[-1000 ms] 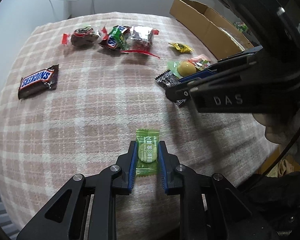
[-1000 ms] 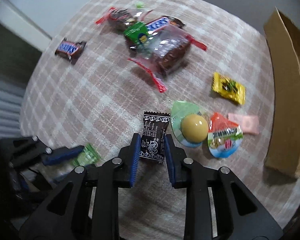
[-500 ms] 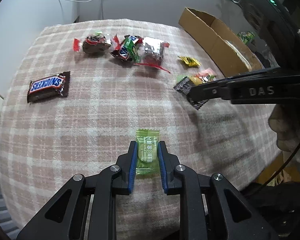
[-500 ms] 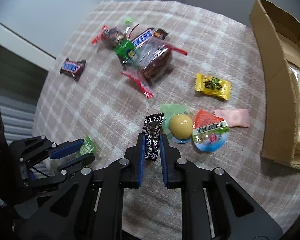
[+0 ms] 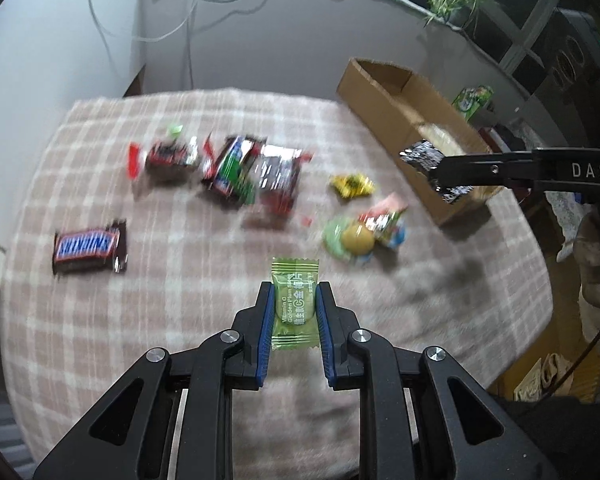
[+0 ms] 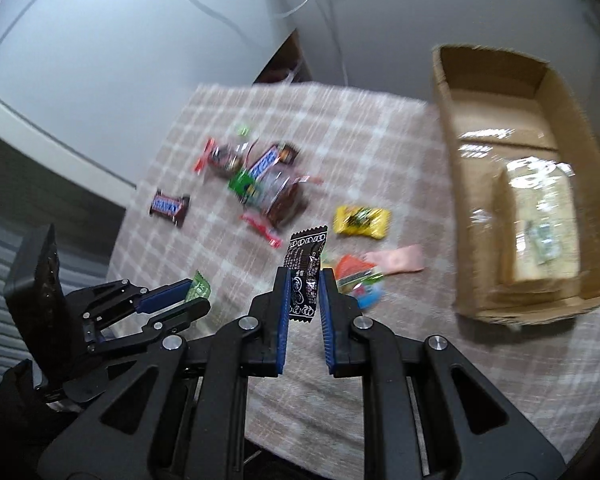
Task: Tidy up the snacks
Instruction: 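Carry both candies to the box and release them inside with both grippers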
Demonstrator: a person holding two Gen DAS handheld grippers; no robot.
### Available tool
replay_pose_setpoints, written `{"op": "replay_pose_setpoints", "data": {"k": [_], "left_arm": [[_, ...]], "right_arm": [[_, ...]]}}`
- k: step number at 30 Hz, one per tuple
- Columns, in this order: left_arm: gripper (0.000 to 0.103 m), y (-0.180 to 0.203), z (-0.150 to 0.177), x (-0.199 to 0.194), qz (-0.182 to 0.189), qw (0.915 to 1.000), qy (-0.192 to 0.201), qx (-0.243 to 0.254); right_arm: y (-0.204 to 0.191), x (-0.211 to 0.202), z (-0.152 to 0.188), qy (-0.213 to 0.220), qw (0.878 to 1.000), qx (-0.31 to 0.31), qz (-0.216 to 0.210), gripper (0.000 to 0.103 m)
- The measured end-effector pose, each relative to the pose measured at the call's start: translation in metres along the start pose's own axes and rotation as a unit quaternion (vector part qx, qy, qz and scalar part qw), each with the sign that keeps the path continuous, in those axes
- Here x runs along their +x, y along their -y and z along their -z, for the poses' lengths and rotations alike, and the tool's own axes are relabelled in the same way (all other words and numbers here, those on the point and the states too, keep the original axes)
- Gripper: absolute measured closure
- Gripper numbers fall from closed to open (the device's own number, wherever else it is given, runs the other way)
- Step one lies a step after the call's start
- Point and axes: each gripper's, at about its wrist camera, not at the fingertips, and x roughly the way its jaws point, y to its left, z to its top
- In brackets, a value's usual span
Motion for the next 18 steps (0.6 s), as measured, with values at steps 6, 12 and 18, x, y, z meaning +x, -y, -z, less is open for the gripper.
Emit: {"op": "replay_pose_setpoints", "data": {"k": [6,12,18], "left_arm": [[0.084,0.014,-0.038,0.007,0.015,0.9995,0.027,0.011],[0.084,0.036,-0.071,0.012,0.026,0.9974,0.048,0.048],[0.084,0.057,-0.104,0.028,0.042,0.9950,0.059,0.069]], "right_arm": [[0.033,-0.029,-0.014,0.033,0.999,0.027,0.018,0.089],[0.071,-0.051,-0.025,0.061,0.996,0.058,0.043,0.089],[0.105,-0.064,-0.039,0.075,0.992,0.083,0.064,0.089]]}}
